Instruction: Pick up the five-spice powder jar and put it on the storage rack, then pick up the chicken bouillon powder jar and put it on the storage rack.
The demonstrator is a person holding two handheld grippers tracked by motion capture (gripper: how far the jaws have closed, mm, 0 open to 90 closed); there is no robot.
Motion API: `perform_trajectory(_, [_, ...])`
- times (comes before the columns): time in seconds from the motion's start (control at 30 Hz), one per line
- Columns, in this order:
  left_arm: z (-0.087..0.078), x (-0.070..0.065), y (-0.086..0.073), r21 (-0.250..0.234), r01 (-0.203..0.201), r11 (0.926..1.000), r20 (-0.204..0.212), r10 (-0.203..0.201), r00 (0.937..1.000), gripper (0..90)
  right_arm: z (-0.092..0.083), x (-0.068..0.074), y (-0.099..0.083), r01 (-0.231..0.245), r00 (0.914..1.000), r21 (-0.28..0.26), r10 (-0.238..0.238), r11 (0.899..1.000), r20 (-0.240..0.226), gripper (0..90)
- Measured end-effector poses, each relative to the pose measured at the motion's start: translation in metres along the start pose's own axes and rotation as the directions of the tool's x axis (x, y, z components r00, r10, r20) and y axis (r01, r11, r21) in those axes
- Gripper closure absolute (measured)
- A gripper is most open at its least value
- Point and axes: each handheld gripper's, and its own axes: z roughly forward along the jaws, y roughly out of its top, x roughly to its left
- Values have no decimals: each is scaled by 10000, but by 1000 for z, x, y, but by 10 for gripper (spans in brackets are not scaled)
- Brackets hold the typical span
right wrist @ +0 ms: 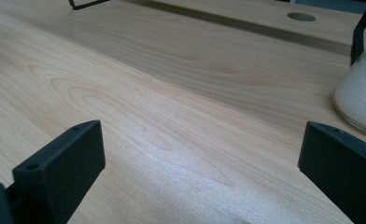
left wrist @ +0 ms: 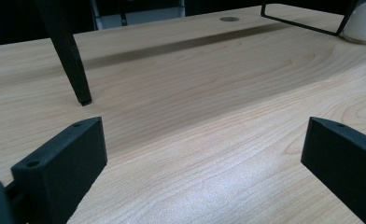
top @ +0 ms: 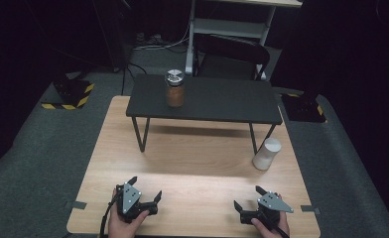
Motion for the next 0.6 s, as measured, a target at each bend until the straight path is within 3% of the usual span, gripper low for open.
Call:
perform_trajectory(0.33, [-2,0,-1,-42,-160,9999,102,160,9998,6,1,3,1,41,10000,28,-41,10000,29,1])
perform_trajectory(0.6, [0,9,0,42,358,9994,336,-359,9988,6,1,4,2,40,10000,85,-40,10000,39,2])
